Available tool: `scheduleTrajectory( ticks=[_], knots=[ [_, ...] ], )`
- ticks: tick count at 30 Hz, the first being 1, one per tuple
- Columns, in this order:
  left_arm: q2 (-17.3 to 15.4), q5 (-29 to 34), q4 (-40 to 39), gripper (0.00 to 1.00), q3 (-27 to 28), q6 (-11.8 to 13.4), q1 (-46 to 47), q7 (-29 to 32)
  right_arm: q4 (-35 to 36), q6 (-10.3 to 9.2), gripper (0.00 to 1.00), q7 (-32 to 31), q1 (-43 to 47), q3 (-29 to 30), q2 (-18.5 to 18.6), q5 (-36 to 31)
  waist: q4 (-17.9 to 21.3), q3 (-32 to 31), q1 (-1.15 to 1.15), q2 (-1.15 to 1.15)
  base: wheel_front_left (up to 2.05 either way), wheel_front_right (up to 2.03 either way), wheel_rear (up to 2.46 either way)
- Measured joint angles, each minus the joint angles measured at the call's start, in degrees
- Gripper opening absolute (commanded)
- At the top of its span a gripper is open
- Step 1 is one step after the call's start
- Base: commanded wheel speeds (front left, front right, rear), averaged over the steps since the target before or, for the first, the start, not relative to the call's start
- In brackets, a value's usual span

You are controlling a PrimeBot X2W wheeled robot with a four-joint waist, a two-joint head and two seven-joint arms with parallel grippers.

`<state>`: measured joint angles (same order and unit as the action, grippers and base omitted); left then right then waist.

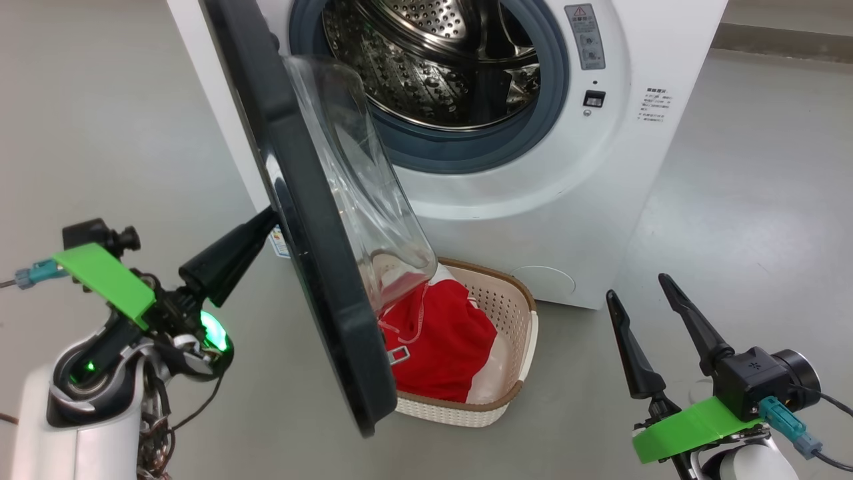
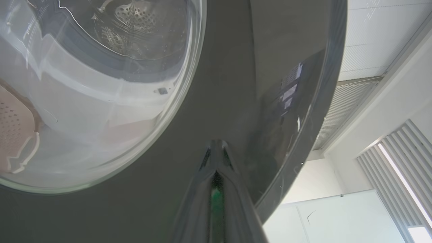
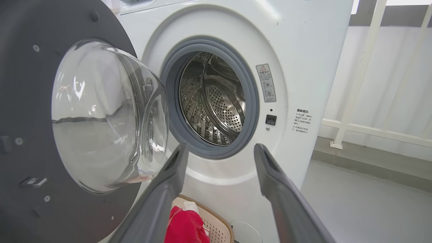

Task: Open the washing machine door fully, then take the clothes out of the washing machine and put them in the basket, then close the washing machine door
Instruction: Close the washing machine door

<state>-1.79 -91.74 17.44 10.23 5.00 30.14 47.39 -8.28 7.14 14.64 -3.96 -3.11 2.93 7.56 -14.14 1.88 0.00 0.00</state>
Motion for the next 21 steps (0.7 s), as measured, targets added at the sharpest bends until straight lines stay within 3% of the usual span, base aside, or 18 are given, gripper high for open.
scheduleTrajectory(
  ticks=[5,6,7,8,12,16,21],
  knots=[
    [0.0,1.3,-0.7,0.0,0.2,-2.1,-1.1,-1.5,0.0,0.0,1.0,0.0,0.0,0.3,0.0,0.0,-0.4,-0.2,0.0,0.0,0.0,0.0,0.0],
    [-0.4,2.6,-1.1,0.31,0.2,-3.8,-1.2,-2.8,0.0,0.0,1.0,0.0,0.0,0.3,0.0,0.0,-0.6,-0.4,0.0,0.0,0.0,0.0,0.0],
    [-0.8,3.8,-1.6,0.9,0.1,-5.0,-1.5,-3.6,0.0,0.0,1.0,0.0,0.0,0.3,0.0,0.0,-0.7,-0.5,0.0,0.0,0.0,0.0,0.0],
    [-1.2,5.1,-2.1,1.0,0.1,-6.2,-1.9,-4.5,0.0,0.0,1.0,0.0,0.0,0.3,0.0,0.0,-0.8,-0.6,0.0,0.0,0.0,0.0,0.0],
    [-2.3,10.6,-4.4,1.0,-0.2,-10.2,-4.4,-9.9,0.0,0.0,1.0,0.0,0.1,0.2,0.0,1.0,-1.2,-0.8,0.0,0.0,0.0,0.0,0.0],
    [-3.5,18.8,-8.7,1.0,-1.2,-11.7,-6.5,-18.5,0.1,0.0,1.0,0.0,0.1,0.3,0.0,1.1,-1.3,-0.3,0.0,0.0,0.0,0.0,0.0],
    [-10.3,35.9,-15.1,1.0,-10.1,-12.1,-10.1,-35.6,0.2,0.0,1.0,0.0,0.0,0.3,0.0,1.1,-1.4,0.4,0.0,0.0,0.0,0.0,0.0]
  ],
)
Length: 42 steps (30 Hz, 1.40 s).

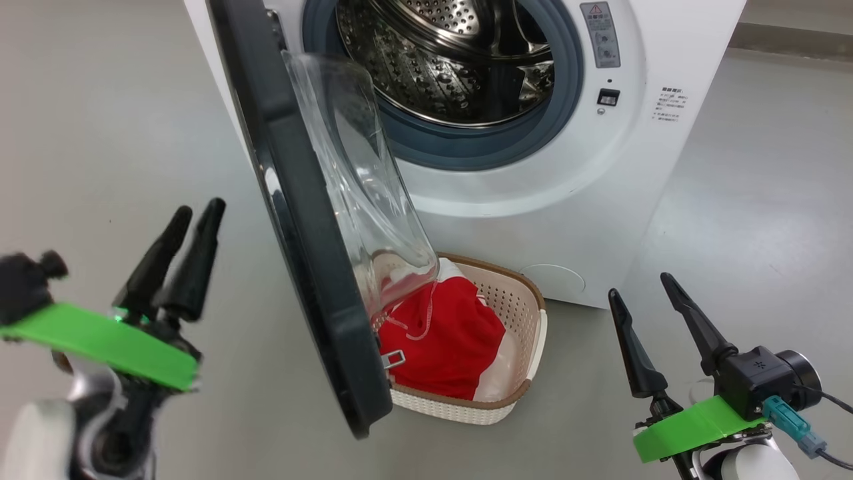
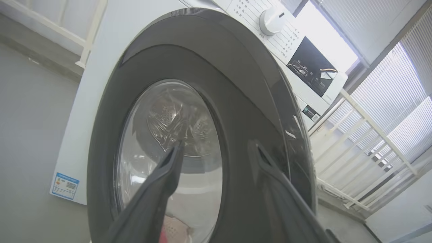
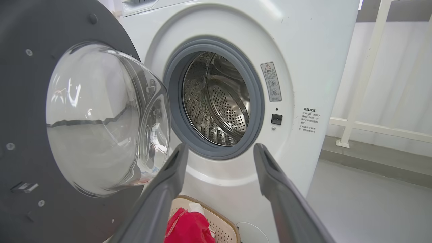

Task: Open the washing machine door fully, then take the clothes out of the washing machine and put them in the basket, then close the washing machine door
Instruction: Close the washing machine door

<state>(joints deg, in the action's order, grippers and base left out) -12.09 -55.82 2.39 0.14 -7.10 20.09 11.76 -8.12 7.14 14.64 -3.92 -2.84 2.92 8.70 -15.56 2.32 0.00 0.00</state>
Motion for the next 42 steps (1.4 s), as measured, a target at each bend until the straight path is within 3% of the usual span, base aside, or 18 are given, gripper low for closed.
scheduleTrajectory(
  ticks=[3,8,14,20,42],
  knots=[
    [-3.3,7.0,-0.1,1.0,-6.1,0.0,-2.2,-10.5,0.0,0.0,1.0,0.0,0.0,0.0,0.0,0.0,-0.1,0.0,0.0,0.0,0.0,0.0,0.0],
    [-7.0,17.3,3.1,1.0,-11.2,-0.1,-3.9,-23.1,0.0,0.0,1.0,0.0,0.0,0.0,0.0,0.3,0.0,-0.4,0.0,0.0,0.0,0.0,0.0],
    [-7.3,27.2,6.0,1.0,-12.9,0.4,-3.9,-25.8,0.0,0.0,1.0,0.0,0.0,0.0,0.0,0.4,0.1,-0.5,0.0,0.0,0.0,0.0,0.0],
    [-6.8,32.6,7.6,1.0,-12.7,1.1,-4.0,-26.1,0.2,0.0,1.0,0.0,0.0,-0.1,0.0,0.8,0.5,-0.3,0.0,0.0,0.0,0.0,0.0],
    [-0.4,37.3,11.1,1.0,-5.8,0.4,-7.3,-26.1,0.5,0.0,1.0,0.0,0.0,0.1,0.0,0.8,1.5,0.7,0.0,0.0,0.0,0.0,0.0]
  ],
)
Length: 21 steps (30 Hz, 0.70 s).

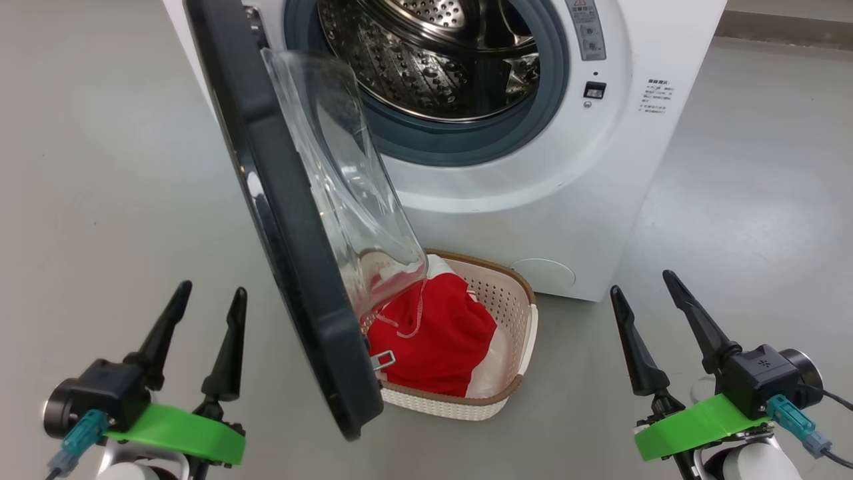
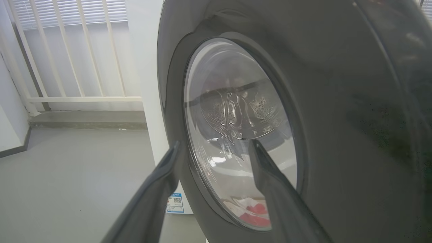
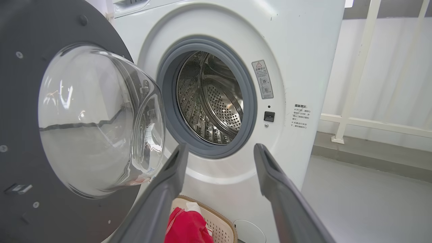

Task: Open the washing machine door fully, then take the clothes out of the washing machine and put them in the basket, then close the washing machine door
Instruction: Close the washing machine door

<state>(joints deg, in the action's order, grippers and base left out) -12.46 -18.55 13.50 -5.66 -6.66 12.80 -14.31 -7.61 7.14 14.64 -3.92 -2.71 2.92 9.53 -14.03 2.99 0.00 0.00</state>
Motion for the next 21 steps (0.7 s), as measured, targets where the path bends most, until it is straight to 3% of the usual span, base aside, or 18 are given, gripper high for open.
scheduleTrajectory(
  ticks=[21],
  knots=[
    [1.1,2.9,1.5,1.0,0.3,-0.4,0.0,0.0,0.0,0.0,1.0,0.0,0.0,0.0,0.0,0.0,-0.3,-0.3,0.0,0.0,0.0,0.0,0.0]
  ],
)
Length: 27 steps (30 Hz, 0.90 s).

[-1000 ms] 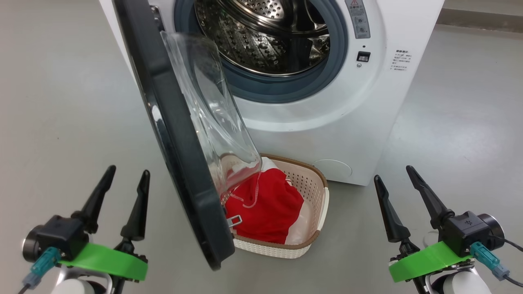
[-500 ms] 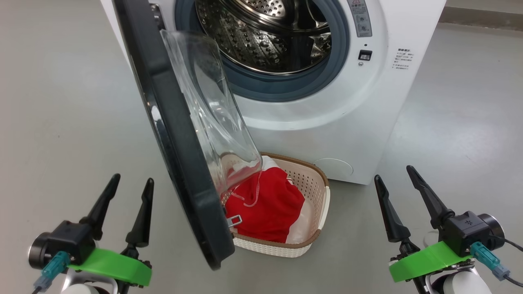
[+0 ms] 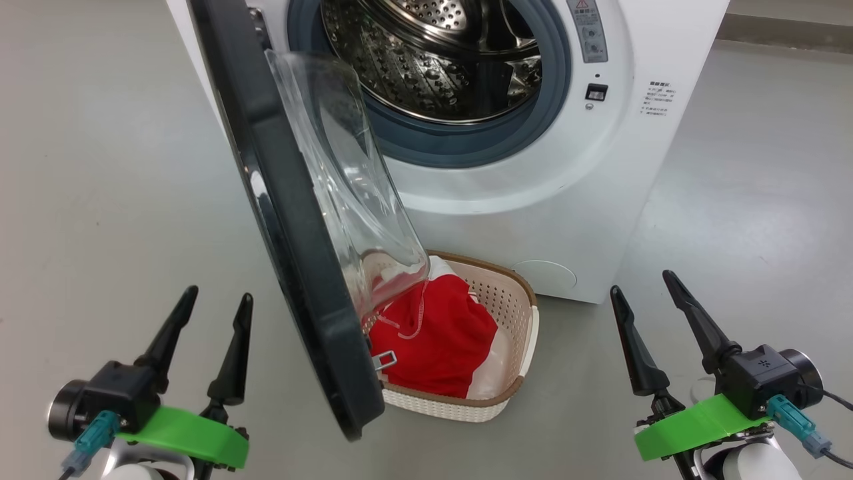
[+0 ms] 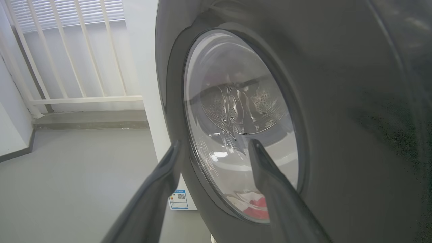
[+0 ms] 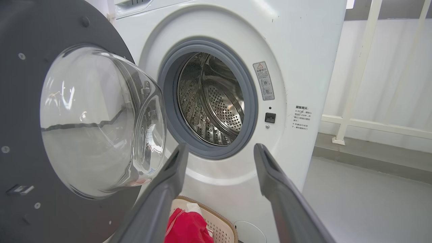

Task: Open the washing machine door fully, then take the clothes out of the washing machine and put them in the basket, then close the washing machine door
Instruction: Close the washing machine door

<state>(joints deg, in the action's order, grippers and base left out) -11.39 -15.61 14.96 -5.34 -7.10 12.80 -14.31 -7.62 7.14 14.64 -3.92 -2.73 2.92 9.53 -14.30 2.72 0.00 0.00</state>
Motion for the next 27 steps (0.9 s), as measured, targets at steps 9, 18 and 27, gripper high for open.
scheduleTrajectory(
  ticks=[9,18,27],
  knots=[
    [-0.3,0.3,0.3,0.0,-1.7,-0.1,0.0,0.0,0.0,0.0,1.0,0.0,0.0,-0.1,0.0,0.0,-0.2,0.0,0.0,0.0,0.0,0.0,0.0],
    [1.9,-22.4,0.0,0.0,-1.6,-0.1,1.8,0.9,0.0,0.0,1.0,0.0,0.0,-0.1,0.0,0.0,-0.3,-0.1,0.0,0.0,0.0,0.0,0.0],
    [4.8,-53.7,-2.7,0.0,5.1,0.1,7.1,15.5,-0.1,0.0,1.0,0.0,0.0,-0.2,0.0,0.0,-0.1,0.4,0.0,0.0,0.0,0.0,0.0]
  ],
)
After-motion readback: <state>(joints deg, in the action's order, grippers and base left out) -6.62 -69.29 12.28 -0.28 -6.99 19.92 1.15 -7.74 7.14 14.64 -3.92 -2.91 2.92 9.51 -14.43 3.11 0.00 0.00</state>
